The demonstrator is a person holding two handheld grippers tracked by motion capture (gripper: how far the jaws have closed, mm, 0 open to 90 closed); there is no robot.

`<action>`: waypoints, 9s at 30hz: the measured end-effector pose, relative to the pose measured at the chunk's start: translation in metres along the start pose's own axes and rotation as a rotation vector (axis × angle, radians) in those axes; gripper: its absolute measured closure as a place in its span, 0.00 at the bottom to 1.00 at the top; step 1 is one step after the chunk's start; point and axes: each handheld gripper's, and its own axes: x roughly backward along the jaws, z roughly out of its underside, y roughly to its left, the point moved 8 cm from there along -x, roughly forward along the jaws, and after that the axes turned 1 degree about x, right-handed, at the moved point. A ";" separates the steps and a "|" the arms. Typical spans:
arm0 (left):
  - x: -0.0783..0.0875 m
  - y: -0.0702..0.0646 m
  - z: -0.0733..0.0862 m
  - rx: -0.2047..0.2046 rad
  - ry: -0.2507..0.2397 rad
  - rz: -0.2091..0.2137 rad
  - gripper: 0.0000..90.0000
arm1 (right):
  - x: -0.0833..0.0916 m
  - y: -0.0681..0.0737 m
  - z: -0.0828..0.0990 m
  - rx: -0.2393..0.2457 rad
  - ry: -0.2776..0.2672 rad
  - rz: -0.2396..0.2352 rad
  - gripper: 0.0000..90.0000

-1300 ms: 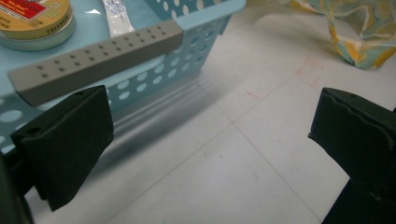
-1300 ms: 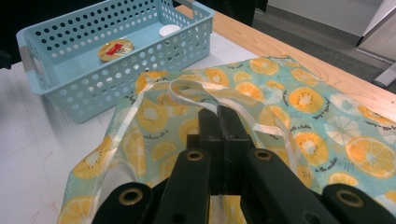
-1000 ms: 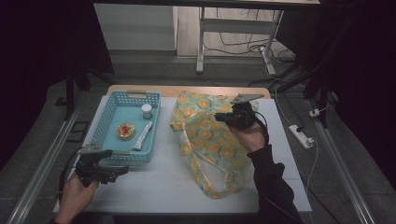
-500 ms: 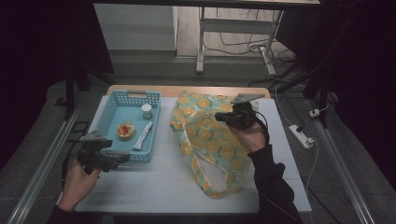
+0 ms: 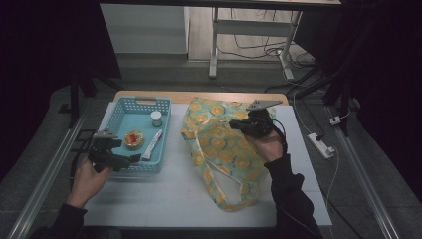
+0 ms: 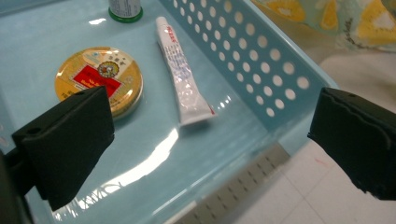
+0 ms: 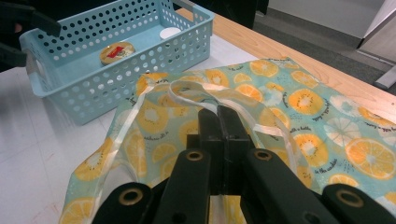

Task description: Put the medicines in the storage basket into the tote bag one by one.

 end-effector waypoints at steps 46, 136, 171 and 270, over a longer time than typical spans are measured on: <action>-0.082 0.076 -0.030 0.082 0.309 -0.107 0.00 | 0.002 -0.002 -0.001 0.006 -0.014 0.003 1.00; -0.048 -0.086 -0.087 -0.209 0.182 0.200 0.22 | -0.001 -0.001 0.001 -0.004 -0.028 0.003 1.00; -0.116 -0.178 -0.114 -0.326 0.229 0.341 0.22 | -0.007 0.003 0.001 0.008 -0.019 -0.002 1.00; -0.177 -0.165 -0.119 -0.264 0.120 0.312 0.00 | -0.018 -0.005 0.011 0.002 0.005 0.026 1.00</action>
